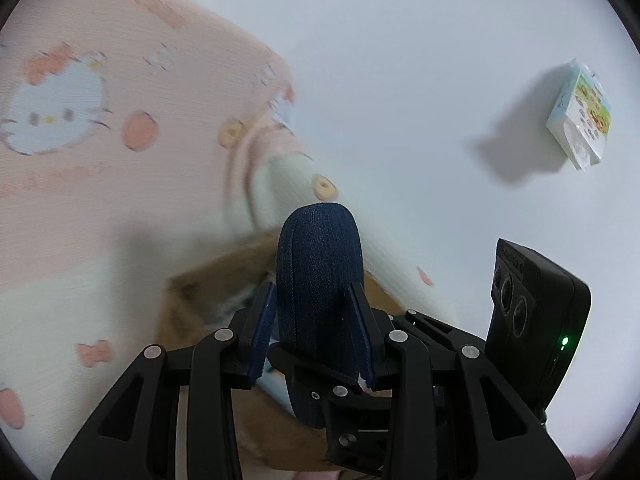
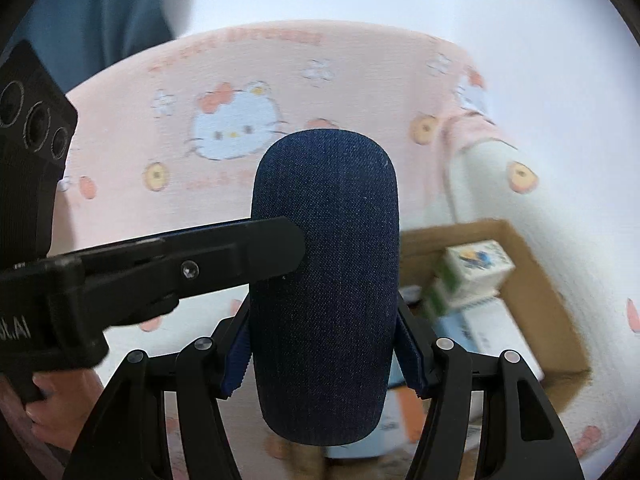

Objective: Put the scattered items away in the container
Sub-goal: 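Lift the held glasses case with both grippers and carry it to the box, then lower the glasses case into the box beside the LUCKY case and open both grippers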

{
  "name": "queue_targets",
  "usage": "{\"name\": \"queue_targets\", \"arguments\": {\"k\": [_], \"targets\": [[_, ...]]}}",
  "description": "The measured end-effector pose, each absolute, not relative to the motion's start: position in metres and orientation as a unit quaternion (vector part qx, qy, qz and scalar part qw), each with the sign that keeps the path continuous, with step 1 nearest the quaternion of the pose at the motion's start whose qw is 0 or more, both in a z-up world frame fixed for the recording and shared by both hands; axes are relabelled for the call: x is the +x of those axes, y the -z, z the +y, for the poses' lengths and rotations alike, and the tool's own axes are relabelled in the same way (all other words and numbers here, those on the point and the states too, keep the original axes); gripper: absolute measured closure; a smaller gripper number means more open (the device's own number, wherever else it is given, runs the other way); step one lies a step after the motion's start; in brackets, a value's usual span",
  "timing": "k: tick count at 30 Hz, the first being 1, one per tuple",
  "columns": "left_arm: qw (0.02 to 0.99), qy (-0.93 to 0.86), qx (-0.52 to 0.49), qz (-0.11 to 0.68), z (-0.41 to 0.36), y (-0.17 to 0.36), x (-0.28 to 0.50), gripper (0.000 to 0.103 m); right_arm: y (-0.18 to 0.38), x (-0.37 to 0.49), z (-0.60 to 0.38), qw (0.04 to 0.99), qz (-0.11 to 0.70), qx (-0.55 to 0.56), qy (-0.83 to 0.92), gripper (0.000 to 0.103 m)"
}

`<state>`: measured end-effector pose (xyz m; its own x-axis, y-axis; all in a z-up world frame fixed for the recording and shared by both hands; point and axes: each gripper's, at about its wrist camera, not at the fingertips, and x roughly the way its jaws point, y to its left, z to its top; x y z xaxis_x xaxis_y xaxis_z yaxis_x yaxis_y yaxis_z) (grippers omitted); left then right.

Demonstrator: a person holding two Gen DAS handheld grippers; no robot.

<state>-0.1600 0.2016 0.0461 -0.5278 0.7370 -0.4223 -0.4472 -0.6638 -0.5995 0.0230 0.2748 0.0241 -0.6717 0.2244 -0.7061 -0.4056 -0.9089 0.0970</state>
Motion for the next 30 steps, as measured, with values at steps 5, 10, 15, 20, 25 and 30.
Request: {"name": "queue_targets", "arguments": {"k": [5, 10, 15, 20, 25, 30], "targets": [[0.377, -0.814, -0.381, -0.224, 0.242, -0.033, -0.19, 0.064, -0.01, 0.025, 0.308, 0.199, 0.126, -0.406, -0.883, 0.043], [0.382, -0.777, -0.443, -0.231, 0.27, -0.012, -0.225, 0.064, 0.013, 0.013, 0.343, 0.191, 0.153, -0.46, -0.853, 0.043], [0.359, -0.743, -0.521, -0.219, 0.293, 0.012, -0.255, 0.064, 0.04, 0.002, 0.378, 0.157, 0.228, -0.508, -0.816, 0.043], [0.349, -0.712, -0.58, -0.189, 0.316, 0.031, -0.269, 0.063, 0.068, 0.005, 0.396, 0.138, 0.277, -0.539, -0.784, 0.043], [0.333, -0.683, -0.632, -0.155, 0.327, 0.052, -0.265, 0.064, 0.092, 0.005, 0.388, 0.122, 0.272, -0.582, -0.757, 0.043], [0.315, -0.665, -0.661, -0.146, 0.327, 0.068, -0.265, 0.064, 0.102, -0.003, 0.384, 0.076, 0.329, -0.579, -0.742, 0.043]]}}
